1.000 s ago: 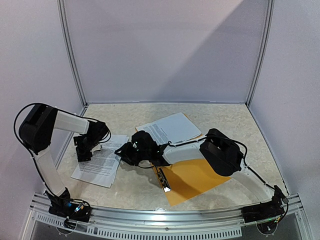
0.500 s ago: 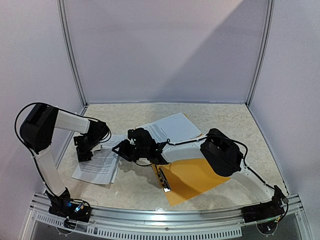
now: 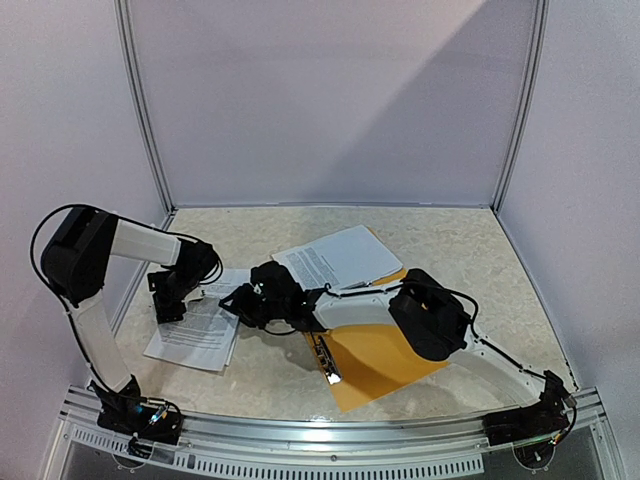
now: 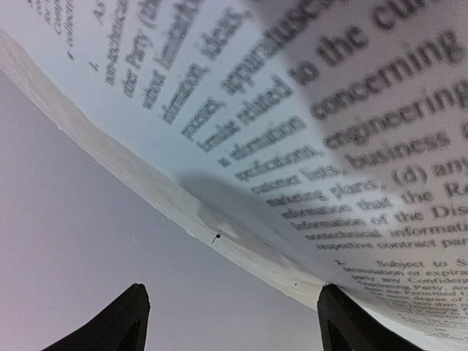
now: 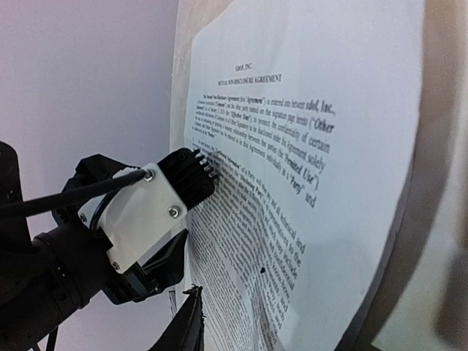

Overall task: Put the files into the folder
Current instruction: Pick up the file from the center of the board.

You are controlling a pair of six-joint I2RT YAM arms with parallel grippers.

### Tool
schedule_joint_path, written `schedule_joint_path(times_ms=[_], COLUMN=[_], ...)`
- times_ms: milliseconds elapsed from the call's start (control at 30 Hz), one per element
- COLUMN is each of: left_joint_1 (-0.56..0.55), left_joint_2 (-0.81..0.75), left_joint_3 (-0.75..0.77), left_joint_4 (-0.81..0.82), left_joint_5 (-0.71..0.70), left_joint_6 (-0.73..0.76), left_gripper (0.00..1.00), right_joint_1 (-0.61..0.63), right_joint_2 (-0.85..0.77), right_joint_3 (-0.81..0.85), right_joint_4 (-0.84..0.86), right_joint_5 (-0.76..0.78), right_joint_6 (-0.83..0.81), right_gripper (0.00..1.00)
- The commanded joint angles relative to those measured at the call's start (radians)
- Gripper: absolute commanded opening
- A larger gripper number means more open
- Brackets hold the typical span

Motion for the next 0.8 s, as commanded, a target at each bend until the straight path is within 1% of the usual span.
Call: schedule_joint_path(times_ms=[0, 67, 100, 133, 233, 300, 367, 500, 567, 633, 700, 767], left_joint_1=[-0.026, -0.026, -0.024, -0.022, 0.005, 0.035, 0.073, 0.156, 0.186, 0.197, 0.199, 0.204], left_joint_2=[0.097, 0.097, 0.095, 0.093, 0.063, 0.008, -0.070, -0.214, -0.269, -0.327, -0.385, -0.450], left_joint_3=[-0.035, -0.033, -0.033, -0.032, 0.001, 0.064, 0.155, 0.412, 0.535, 0.639, 0.703, 0.739], left_joint_4=[0.064, 0.063, 0.061, 0.060, 0.024, -0.048, -0.138, -0.341, -0.420, -0.469, -0.515, -0.538], left_joint_5=[0.248, 0.253, 0.257, 0.261, 0.266, 0.322, 0.417, 0.668, 0.784, 0.865, 0.939, 1.018], left_joint_6=[0.007, 0.002, 0.001, 0.000, -0.016, -0.039, -0.060, -0.073, -0.064, -0.043, -0.013, 0.019], left_gripper=[0.82, 0.82, 0.82, 0.83, 0.84, 0.86, 0.88, 0.91, 0.92, 0.94, 0.96, 0.99], right_joint_1=[-0.005, -0.005, -0.005, -0.005, -0.003, -0.002, -0.001, 0.011, 0.015, 0.021, 0.024, 0.028], right_joint_2=[0.040, 0.035, 0.030, 0.021, -0.004, -0.034, -0.081, -0.195, -0.249, -0.302, -0.348, -0.399], right_joint_3=[0.087, 0.087, 0.088, 0.088, 0.089, 0.088, 0.089, 0.092, 0.091, 0.085, 0.074, 0.056], right_joint_4=[-0.082, -0.082, -0.083, -0.085, -0.092, -0.094, -0.096, -0.155, -0.170, -0.194, -0.236, -0.324], right_joint_5=[-0.004, -0.005, -0.010, -0.015, -0.033, -0.049, -0.072, -0.111, -0.164, -0.211, -0.254, -0.291], right_joint_6=[-0.011, -0.029, -0.043, -0.054, -0.114, -0.168, -0.232, -0.463, -0.559, -0.639, -0.691, -0.753], right_gripper=[0.29, 0.15, 0.05, 0.01, 0.00, 0.00, 0.00, 0.00, 0.00, 0.00, 0.00, 0.00])
